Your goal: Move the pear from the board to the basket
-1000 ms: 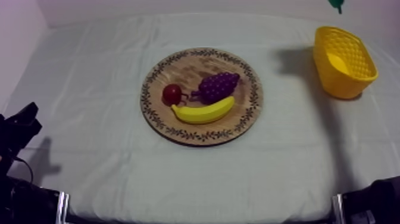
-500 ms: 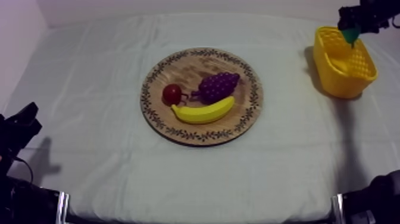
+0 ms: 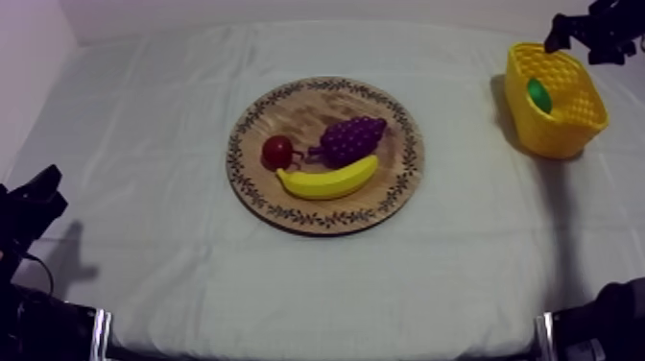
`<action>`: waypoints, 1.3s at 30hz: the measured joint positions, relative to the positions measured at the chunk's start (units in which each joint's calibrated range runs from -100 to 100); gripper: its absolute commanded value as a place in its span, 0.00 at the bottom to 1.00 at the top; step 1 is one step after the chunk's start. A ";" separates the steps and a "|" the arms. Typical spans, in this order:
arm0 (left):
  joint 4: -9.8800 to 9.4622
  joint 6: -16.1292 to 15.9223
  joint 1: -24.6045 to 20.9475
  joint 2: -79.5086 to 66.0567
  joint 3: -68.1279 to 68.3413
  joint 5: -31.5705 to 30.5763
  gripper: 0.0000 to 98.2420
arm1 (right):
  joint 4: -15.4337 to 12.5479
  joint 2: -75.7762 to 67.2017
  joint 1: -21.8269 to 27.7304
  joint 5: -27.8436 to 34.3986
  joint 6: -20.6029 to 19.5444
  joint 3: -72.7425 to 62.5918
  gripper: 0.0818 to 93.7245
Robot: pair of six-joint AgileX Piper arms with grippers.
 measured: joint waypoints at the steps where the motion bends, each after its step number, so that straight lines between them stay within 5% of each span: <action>1: 0.00 0.00 0.00 0.00 0.00 0.00 0.00 | 0.05 -1.37 -0.13 0.74 -0.49 -0.08 0.75; 12: 0.00 0.00 0.00 0.00 0.00 0.00 0.00 | 0.23 -20.70 -2.50 4.30 -1.87 4.36 0.51; 18: 0.00 0.00 0.00 0.00 0.00 0.00 0.00 | 1.11 -35.46 -5.23 -0.95 -2.41 13.84 0.32; 28: 0.00 0.00 0.00 0.00 0.00 0.00 0.00 | 8.25 -64.49 -12.35 -2.23 -8.91 32.77 0.07; 39: 0.00 0.00 0.00 0.00 0.00 0.00 0.00 | 12.91 -91.14 -12.01 -0.51 -10.98 49.49 0.01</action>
